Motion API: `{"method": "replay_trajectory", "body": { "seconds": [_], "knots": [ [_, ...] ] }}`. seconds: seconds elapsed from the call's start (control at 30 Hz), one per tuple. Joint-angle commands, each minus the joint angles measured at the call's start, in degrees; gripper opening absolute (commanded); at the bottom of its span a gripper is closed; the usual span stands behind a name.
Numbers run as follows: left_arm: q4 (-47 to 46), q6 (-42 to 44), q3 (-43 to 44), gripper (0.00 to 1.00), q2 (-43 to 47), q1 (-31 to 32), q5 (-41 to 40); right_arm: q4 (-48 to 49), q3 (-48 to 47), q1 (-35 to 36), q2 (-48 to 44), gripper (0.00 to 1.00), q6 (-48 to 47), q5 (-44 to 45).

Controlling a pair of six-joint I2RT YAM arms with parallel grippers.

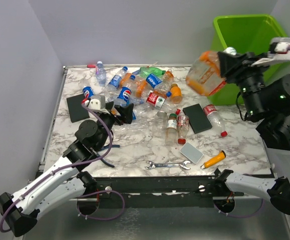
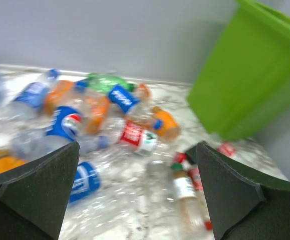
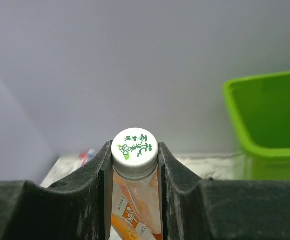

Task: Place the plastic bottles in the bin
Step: Pick up the plastic bottle at the center of the board, then place the plastic bottle in the trash bin.

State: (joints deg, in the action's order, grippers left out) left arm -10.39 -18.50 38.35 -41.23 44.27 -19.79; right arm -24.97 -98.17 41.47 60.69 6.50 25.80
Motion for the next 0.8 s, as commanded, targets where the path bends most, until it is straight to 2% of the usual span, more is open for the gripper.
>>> {"method": "replay_trajectory", "body": {
  "seconds": [0.0, 0.1, 0.2, 0.27, 0.33, 0.4, 0.67, 0.77],
  "knots": [
    [6.9, 2.6, -2.2, 0.99, 3.3, -0.1, -23.6, 21.5, -1.3, 0.2, 1.7, 0.01, -18.0, 22.0],
    [6.2, 2.9, -3.8, 0.99, 6.6, -0.1, -23.9, 38.6, -2.6, 0.1, 5.8, 0.01, -30.3, 26.1],
    [5.3, 2.5, -4.9, 0.99, 8.0, -0.1, -23.5, 46.6, -8.9, -2.8, 13.0, 0.01, -37.5, 26.9],
    [5.2, 2.2, -4.7, 0.99, 7.7, -0.1, -23.0, 42.9, -13.9, -8.5, 17.1, 0.01, -33.4, 24.9],
    [5.5, 1.8, -4.4, 0.99, 7.1, -0.2, -22.3, 36.5, -17.6, -14.7, 20.5, 0.01, -24.8, 24.3],
    [5.8, 1.0, -4.3, 0.99, 6.7, -0.1, -21.4, 34.7, -19.3, -19.1, 23.4, 0.01, -19.5, 24.4],
    [6.2, -0.3, -4.1, 0.99, 6.2, -0.1, -18.3, 38.6, -24.2, -30.5, 33.0, 0.01, -14.2, 24.6],
    [6.3, -0.8, -4.2, 0.99, 6.0, -0.1, -17.5, 33.4, -26.5, -34.2, 36.9, 0.01, -9.5, 22.8]
  ]
}}
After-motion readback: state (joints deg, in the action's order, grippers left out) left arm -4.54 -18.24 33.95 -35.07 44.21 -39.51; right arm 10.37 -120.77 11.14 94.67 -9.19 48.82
